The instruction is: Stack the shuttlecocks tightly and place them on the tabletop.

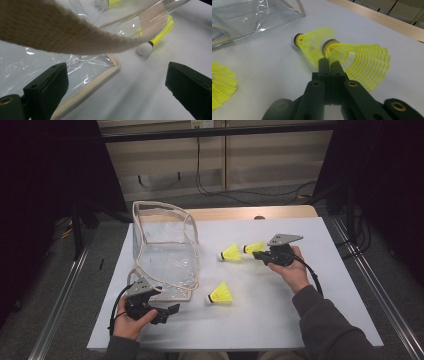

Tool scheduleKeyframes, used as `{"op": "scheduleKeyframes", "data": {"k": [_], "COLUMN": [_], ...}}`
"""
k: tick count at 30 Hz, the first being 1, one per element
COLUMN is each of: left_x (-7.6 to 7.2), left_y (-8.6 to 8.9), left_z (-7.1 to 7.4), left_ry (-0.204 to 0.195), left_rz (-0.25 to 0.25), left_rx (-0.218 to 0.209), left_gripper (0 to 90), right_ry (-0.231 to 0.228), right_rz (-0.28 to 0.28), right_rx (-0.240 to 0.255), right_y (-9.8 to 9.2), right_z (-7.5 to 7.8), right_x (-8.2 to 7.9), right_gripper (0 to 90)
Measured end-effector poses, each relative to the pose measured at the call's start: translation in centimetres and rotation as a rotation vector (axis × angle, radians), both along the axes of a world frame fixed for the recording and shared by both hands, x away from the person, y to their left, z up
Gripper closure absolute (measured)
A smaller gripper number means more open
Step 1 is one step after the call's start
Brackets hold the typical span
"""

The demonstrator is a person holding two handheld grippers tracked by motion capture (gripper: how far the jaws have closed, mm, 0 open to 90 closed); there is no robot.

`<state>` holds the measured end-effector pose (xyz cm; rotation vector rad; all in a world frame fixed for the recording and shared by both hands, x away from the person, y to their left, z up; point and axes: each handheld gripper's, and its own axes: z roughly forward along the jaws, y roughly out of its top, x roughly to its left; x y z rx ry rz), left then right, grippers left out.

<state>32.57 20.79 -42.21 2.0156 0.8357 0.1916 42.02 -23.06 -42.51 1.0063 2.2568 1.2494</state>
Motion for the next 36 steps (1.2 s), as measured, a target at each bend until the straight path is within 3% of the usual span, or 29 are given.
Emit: {"op": "scheduleKeyframes", "data": {"k": [36], "left_x": [0.0], "left_y": [0.0], "left_z": [0.0], "left_ry": [-0.001], "left_rz": [0.0], "left_rx": [0.0], "left_gripper": [4.8], "right_ry": [0.013], "right_rz": [0.023], "right_rx": [-0.011], "right_y": [1.1], "right_z": [-0.7], "right_x": [0.3], "right_gripper": [90.0]}}
